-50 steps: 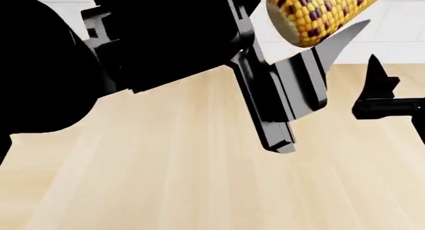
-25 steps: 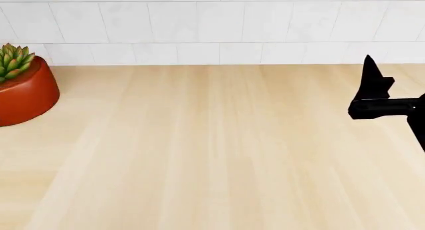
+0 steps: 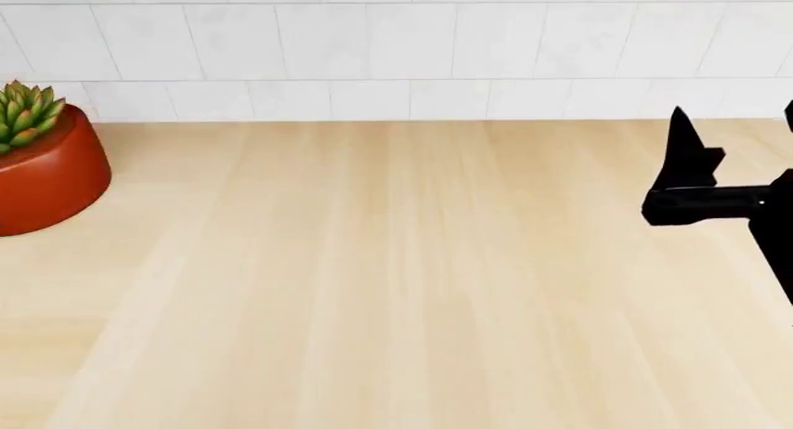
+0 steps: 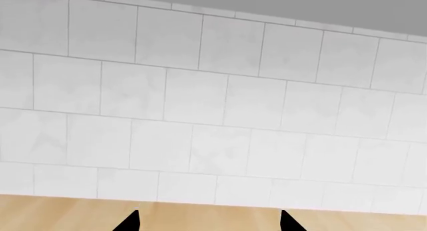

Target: Pick the corn, beet from the counter and place them in the cabinet. Then close the cabinet.

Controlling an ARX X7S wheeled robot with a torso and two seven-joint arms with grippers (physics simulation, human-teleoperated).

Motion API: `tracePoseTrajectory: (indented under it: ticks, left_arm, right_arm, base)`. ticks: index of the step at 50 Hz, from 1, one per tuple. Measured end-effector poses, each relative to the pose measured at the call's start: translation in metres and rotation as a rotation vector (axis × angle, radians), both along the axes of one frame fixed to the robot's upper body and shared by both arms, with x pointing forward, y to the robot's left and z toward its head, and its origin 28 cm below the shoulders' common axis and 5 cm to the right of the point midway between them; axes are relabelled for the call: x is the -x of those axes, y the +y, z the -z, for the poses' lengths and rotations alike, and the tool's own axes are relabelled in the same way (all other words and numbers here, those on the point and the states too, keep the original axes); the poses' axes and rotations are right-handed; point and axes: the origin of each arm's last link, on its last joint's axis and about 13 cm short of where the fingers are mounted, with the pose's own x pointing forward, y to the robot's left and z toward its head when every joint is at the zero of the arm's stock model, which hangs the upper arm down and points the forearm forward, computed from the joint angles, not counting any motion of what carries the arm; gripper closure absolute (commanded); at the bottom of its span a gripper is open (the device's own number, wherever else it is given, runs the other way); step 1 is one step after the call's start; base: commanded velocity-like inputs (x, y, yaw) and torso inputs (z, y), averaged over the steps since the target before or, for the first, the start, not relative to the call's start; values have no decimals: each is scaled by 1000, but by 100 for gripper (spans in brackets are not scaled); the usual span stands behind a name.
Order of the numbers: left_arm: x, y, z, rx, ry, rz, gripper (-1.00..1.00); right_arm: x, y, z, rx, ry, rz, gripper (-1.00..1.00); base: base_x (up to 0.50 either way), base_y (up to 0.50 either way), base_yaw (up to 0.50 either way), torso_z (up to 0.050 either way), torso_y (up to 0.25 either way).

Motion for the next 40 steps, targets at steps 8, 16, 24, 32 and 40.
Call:
tracePoseTrajectory:
  ticks: [8,16,24,32,40]
  left_arm:
    - [-11,0,-7,56,38,-39,100]
    - [-27,-1,-11,90,100,-96,100]
    - [-40,-2,-18,112,158,-130,100]
    - [-49,-5,-22,98,216,-146,100]
    - [-59,-5,-24,104,277,-161,100]
  right_arm:
    - [-1,0,2,-1,3,-1,-100]
    - [-1,0,2,-3,4,-2,-100]
    - [-2,0,3,-4,5,-4,-100]
    - [-3,0,4,-6,8,-5,-100]
    - [-3,0,5,-7,9,-5,-100]
  base:
    - [0,0,0,0,0]
    - [0,0,0,0,0]
    - [0,0,0,0,0]
    - [0,0,0,0,0]
    - [0,0,0,0,0]
